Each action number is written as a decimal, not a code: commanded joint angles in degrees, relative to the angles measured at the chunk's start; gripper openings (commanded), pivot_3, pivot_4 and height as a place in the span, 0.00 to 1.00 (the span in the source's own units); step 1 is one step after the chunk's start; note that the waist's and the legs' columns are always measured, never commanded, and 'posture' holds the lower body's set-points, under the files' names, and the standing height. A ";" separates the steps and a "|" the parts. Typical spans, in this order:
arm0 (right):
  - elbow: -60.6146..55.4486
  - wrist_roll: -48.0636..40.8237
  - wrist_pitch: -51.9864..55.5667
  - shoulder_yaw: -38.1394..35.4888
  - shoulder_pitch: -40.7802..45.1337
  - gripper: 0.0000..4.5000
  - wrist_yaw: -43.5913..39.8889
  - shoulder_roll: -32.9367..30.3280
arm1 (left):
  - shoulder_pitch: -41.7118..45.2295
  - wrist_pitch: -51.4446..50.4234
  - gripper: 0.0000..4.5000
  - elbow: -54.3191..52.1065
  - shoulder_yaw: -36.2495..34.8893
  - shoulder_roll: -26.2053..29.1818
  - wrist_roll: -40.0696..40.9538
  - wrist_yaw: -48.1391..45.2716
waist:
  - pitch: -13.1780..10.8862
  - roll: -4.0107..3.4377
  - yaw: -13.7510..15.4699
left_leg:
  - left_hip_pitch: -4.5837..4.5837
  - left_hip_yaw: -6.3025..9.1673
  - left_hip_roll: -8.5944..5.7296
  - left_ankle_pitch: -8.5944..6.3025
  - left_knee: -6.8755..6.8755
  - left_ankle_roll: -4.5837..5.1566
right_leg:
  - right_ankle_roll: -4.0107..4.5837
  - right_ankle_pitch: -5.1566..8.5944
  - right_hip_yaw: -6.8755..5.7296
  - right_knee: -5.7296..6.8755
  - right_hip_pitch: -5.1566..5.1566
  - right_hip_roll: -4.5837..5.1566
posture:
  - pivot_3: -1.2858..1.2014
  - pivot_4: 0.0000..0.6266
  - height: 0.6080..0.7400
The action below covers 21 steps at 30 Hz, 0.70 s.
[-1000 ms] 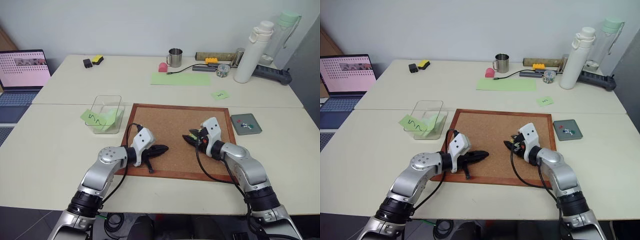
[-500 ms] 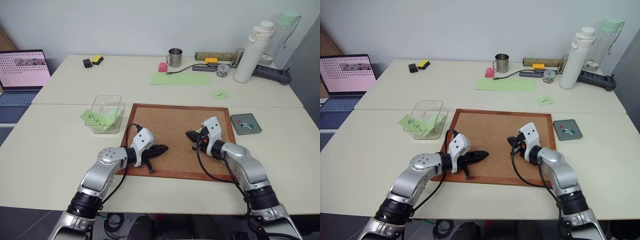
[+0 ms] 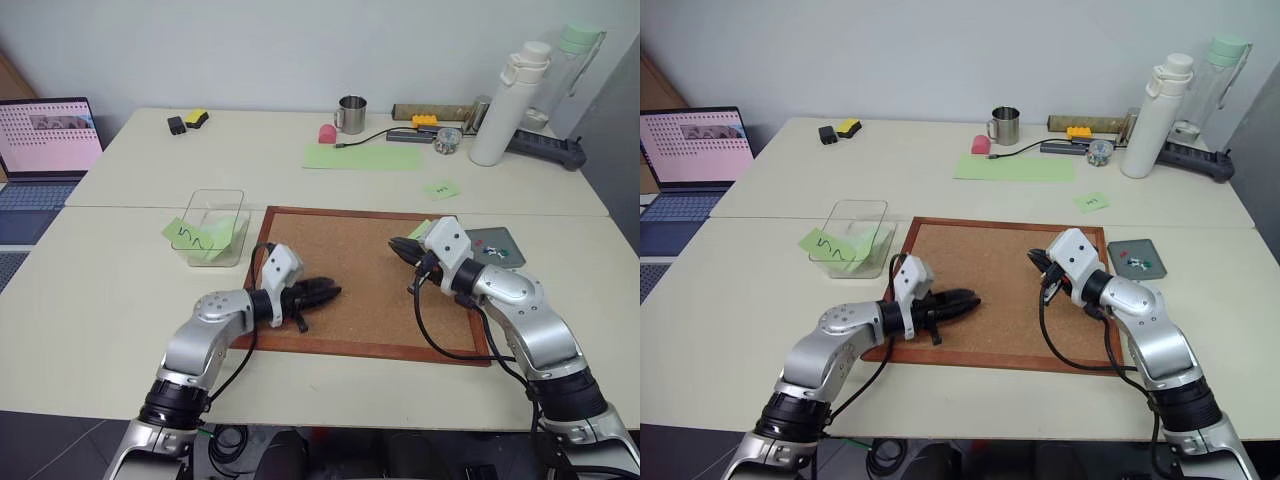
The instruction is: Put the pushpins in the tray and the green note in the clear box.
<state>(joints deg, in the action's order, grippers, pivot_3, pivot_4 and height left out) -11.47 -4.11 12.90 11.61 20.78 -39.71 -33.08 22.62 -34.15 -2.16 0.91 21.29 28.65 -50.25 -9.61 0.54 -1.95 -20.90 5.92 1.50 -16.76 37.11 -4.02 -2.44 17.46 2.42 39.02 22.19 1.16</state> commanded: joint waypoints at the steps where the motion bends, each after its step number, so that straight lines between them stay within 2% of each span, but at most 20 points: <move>1: -1.56 2.03 -7.18 1.31 -0.32 0.00 -4.69 -3.04 | 2.97 -5.61 0.47 -1.91 -4.58 -0.37 7.12 0.69 | 0.00 0.01 -0.02 | 0.00 0.00 0.00 0.00 -0.01 0.00 | 0.00 0.00 0.00 0.00 -0.01 -0.01 | 0.52 0.24 1.00; 6: -0.83 4.42 -15.53 3.11 1.25 0.00 -9.66 -6.30 | 6.74 -14.15 0.68 -1.28 -7.00 -1.40 13.76 2.76 | -0.02 0.03 -0.09 | 0.01 0.00 0.00 0.04 0.00 -0.07 | 0.00 0.00 0.01 -0.01 0.00 0.00 | 0.52 0.24 1.00; 12: -0.92 5.09 -21.26 4.90 3.58 0.00 -13.90 -6.35 | 8.38 -21.58 0.68 -1.28 -5.90 -0.85 18.13 1.93 | -0.02 0.03 -0.11 | 0.03 0.01 0.01 0.11 0.03 -0.19 | 0.00 0.00 0.02 0.00 -0.02 0.00 | 0.52 0.24 1.00; 21: -0.76 6.06 -23.26 8.39 7.10 0.00 -15.84 -2.37 | 9.47 -23.41 0.68 -1.07 -5.21 -2.45 19.29 2.50 | -0.02 0.04 -0.03 | 0.03 0.05 0.01 0.14 0.04 -0.26 | 0.00 0.00 -0.01 0.01 -0.01 0.00 | 0.52 0.24 1.00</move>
<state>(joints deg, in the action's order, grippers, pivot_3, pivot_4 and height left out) -11.02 1.75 -9.52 19.59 26.24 -55.09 -36.21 30.97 -57.30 -2.26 -4.31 19.10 46.60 -47.88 -9.63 0.58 -1.97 -20.88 5.98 1.51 -16.61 37.15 -4.28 -2.44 17.46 2.41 39.03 22.17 1.17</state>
